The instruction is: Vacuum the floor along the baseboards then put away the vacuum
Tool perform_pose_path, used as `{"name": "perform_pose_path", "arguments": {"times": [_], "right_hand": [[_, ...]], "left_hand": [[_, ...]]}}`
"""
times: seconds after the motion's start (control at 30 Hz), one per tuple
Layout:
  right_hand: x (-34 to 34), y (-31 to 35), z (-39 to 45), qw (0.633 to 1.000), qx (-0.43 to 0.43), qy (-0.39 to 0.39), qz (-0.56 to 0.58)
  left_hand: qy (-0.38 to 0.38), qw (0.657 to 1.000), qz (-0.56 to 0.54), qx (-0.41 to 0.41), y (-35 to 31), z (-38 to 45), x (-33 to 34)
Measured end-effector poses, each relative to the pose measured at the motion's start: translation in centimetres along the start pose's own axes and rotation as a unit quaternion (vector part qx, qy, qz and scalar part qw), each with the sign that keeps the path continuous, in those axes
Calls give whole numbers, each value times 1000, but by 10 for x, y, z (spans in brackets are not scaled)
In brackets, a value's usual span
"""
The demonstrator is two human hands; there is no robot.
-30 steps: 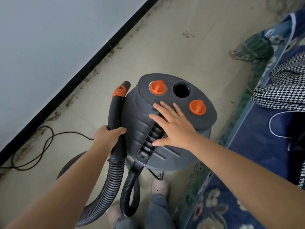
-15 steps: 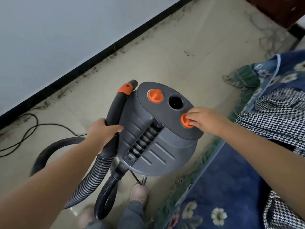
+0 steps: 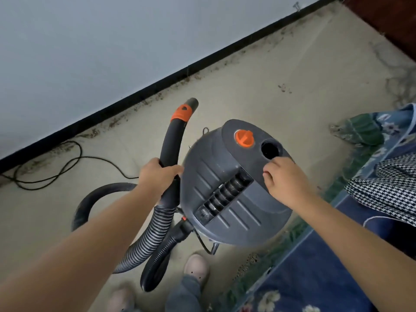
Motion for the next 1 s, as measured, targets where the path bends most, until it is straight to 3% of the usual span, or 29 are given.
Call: {"name": "perform_pose_path", "arguments": {"times": [0.1,0.23,0.4,0.6,0.73,0.87,1.0], "right_hand": [[5,66,-2,992,-36,31,114],[23,166,10,958,-87,156,226],[47,301,17,904,-169,282,272],[77,452,8,846,-181,398,305],[93,535,-7,844,-193,430,258],[100,608,-11,841,-272,453,118],[102,663,-6,812,-322,486,-25]], "left_hand": [[-44,994,-102,8,7,-10,-35],[-124,961,-245,6,26,-30,-103],[-198,884,-423,-15,82,-61,-207],[-246,778,-578,-34,197,-109,-315],[-261,700,-663,-43,277,-151,-367],[-283,644,-709,-48,348,-188,-402],[-305,554,-772,-60,405,-215,-404]]}}
Point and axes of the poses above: each hand's wrist, its own z-axis towards the middle knuckle, its own x-axis out of the palm, y = z × x, the point moved 1 cm from there along z, towards the middle knuckle, and after that the axes turned 14 degrees about y, right-handed, at the moved point
